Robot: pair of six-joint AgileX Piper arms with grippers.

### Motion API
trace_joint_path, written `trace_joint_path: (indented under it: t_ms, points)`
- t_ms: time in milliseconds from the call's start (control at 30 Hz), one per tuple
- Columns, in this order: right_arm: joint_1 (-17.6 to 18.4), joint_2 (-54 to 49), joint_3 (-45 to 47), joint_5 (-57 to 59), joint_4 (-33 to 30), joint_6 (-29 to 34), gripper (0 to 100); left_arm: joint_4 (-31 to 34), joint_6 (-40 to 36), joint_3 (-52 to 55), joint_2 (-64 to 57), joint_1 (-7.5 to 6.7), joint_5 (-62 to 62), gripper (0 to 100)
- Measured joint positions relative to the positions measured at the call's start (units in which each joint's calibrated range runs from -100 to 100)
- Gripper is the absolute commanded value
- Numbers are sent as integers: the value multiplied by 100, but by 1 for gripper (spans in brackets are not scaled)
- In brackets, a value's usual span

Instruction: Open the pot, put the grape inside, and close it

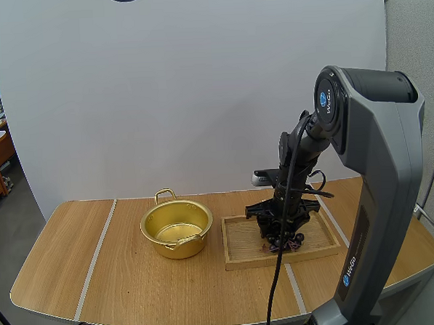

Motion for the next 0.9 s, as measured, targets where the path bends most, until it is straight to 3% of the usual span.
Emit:
trace_joint_path:
  t_ms: [67,100,133,200,633,900]
  points:
    - [0,61,0,-21,-24,0,100,0,0,0,0,0,0,0]
    - [0,61,0,-36,-24,0,83,0,0,0,0,0,0,0]
    - [0,61,0,-36,-24,0,59,0,0,0,0,0,0,0]
    - [0,61,0,-36,-24,0,1,0,0,0,0,0,0,0]
    - [-25,61,0,42,199,-320,0,0,0,0,0,0,0,0]
    - [-25,-517,-433,897,838,-670,0,0,0,0,0,0,0,0]
